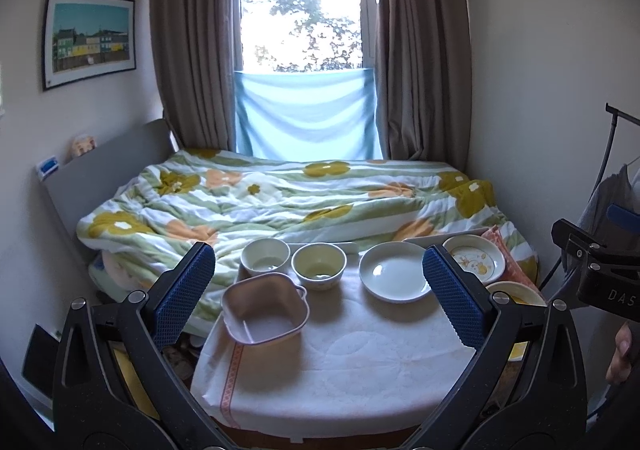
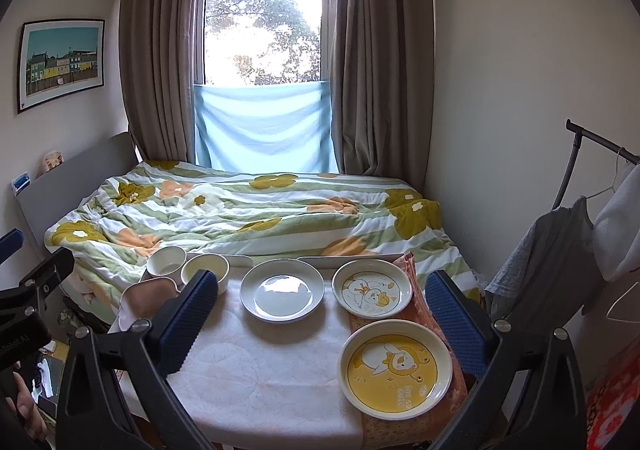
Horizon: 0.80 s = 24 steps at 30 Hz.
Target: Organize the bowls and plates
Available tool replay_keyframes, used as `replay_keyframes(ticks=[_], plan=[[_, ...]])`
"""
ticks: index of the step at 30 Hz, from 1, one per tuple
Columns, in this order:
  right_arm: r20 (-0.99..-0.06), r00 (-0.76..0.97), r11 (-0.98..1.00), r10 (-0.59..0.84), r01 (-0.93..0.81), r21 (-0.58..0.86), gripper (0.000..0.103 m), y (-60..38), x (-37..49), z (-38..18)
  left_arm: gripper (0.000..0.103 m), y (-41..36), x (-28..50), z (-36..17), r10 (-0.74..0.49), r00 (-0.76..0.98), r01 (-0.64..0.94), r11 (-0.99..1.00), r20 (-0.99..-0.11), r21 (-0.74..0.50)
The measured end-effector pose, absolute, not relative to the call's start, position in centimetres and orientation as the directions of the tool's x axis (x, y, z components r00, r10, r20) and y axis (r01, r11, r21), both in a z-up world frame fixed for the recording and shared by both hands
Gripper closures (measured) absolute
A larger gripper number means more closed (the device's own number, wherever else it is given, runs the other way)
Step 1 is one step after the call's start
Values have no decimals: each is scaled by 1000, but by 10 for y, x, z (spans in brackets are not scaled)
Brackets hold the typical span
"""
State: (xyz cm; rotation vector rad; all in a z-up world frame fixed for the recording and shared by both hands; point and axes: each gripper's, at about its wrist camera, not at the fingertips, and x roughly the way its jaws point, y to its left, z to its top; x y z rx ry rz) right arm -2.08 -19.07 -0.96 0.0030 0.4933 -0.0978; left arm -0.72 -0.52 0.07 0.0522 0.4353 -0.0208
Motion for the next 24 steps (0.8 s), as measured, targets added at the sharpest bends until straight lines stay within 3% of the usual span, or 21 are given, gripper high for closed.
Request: replay_keyframes(ticks=[24], plan=[[-481,871,994,-100,103,-19,0,-195,-16,-11,0,0,-1,-1,-9,906,27,999,-424,37]])
